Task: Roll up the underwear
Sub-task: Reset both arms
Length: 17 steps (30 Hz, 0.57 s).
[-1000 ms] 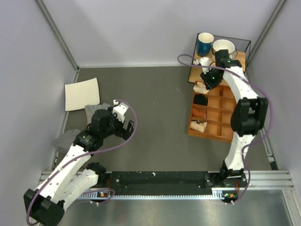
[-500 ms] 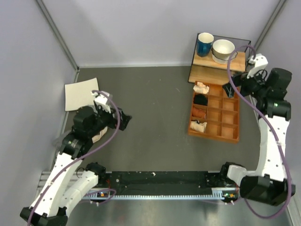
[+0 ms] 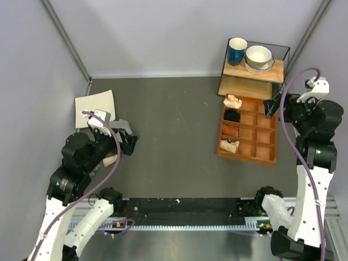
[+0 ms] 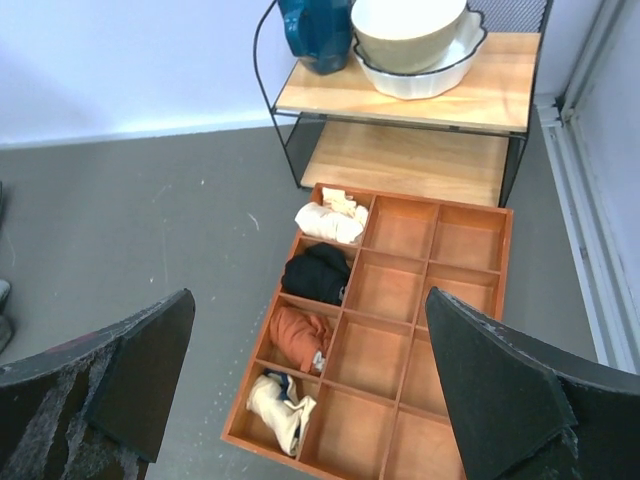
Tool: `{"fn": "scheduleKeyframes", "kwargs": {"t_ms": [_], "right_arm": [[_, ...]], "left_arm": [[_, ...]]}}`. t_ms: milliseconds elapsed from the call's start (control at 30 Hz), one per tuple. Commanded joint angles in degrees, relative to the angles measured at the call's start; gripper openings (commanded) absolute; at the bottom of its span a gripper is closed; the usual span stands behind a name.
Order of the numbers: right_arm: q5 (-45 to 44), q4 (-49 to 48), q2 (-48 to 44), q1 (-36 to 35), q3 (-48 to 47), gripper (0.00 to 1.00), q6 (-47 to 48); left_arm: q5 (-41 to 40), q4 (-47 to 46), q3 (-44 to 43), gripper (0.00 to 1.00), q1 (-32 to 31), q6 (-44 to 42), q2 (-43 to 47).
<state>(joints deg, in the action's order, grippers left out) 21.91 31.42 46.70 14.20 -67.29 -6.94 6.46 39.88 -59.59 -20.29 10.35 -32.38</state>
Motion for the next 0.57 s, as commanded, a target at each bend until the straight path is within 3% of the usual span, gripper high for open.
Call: {"fn": "scheduleKeyframes", "kwargs": {"t_ms": [0, 533], "right_arm": [[-3.45, -1.01, -2.48, -0.05, 0.31, 0.99, -2.29], [-1.43, -0.04, -5.13, -0.05, 1.28, 0.99, -3.70]], "left_arm": [[-3.29, 3.89, -0.79, 0.99, 0.34, -0.24, 1.97], [-4.53, 4.07, 4.83, 0.99, 0.34, -0.86, 5.31]]}}
